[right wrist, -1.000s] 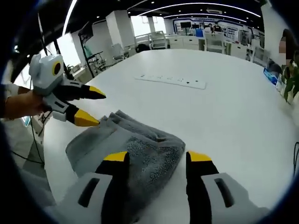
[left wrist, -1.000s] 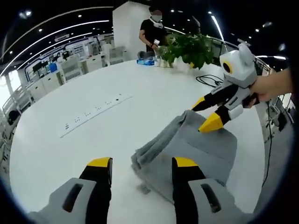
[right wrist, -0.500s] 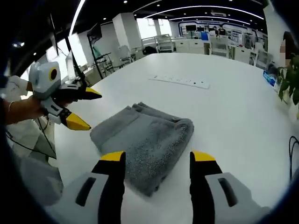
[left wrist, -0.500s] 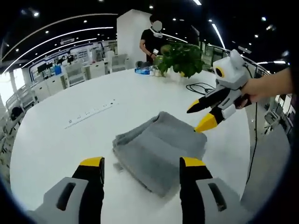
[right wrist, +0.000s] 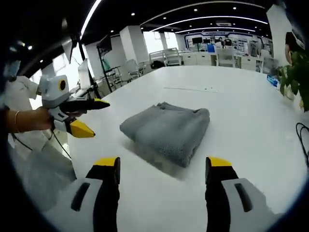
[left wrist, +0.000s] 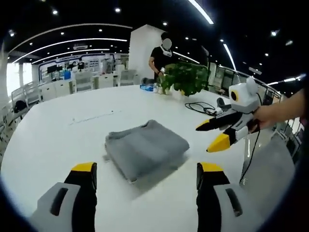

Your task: Fold the towel on the table until its edges align and the towel forms a compact rectangular stack.

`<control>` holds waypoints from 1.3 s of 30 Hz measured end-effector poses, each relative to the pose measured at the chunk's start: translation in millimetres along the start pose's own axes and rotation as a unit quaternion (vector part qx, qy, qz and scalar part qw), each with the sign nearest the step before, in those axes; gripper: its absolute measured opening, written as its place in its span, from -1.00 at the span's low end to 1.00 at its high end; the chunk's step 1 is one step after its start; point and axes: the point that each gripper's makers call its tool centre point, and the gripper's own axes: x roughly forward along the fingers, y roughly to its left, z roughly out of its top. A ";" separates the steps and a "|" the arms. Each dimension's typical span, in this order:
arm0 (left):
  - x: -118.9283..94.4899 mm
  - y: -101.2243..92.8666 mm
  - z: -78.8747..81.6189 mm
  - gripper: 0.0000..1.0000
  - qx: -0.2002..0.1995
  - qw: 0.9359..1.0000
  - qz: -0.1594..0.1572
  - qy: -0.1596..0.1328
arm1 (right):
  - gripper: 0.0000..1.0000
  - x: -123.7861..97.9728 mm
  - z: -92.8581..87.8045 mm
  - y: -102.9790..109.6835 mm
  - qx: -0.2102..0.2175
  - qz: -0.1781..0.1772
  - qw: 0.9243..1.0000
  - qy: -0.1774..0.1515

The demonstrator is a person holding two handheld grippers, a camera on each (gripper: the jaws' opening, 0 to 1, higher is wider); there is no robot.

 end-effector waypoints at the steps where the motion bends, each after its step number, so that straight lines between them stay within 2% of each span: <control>1: -1.8 -1.1 -1.5 0.88 -0.003 1.000 0.001 -0.002 | 0.59 -2.7 -6.0 1.5 0.002 -0.001 1.000 -0.001; 5: -9.6 -8.4 -11.3 0.94 -0.011 1.000 -0.003 -0.005 | 0.65 -8.9 -24.3 4.3 0.014 -0.004 1.000 0.001; 8: -10.8 -12.3 -20.7 0.96 -0.009 1.000 -0.005 0.005 | 0.65 -12.0 -31.3 3.9 0.021 -0.008 1.000 0.001; 13: -10.6 -14.1 -27.4 0.96 -0.007 1.000 -0.007 0.014 | 0.65 -16.7 -29.5 8.3 0.025 -0.014 1.000 -0.004; 21: -12.2 -18.7 -21.0 0.97 0.005 1.000 -0.010 0.004 | 0.66 -18.0 -24.6 12.3 0.017 -0.013 1.000 -0.012; 29: -14.7 -23.3 -35.3 0.97 -0.010 1.000 -0.013 0.010 | 0.69 -16.1 -31.9 13.9 0.021 -0.012 1.000 -0.006; 39: -19.8 -18.2 -42.3 0.96 -0.022 1.000 -0.009 0.013 | 0.70 -16.8 -39.0 11.9 0.036 -0.014 0.999 0.000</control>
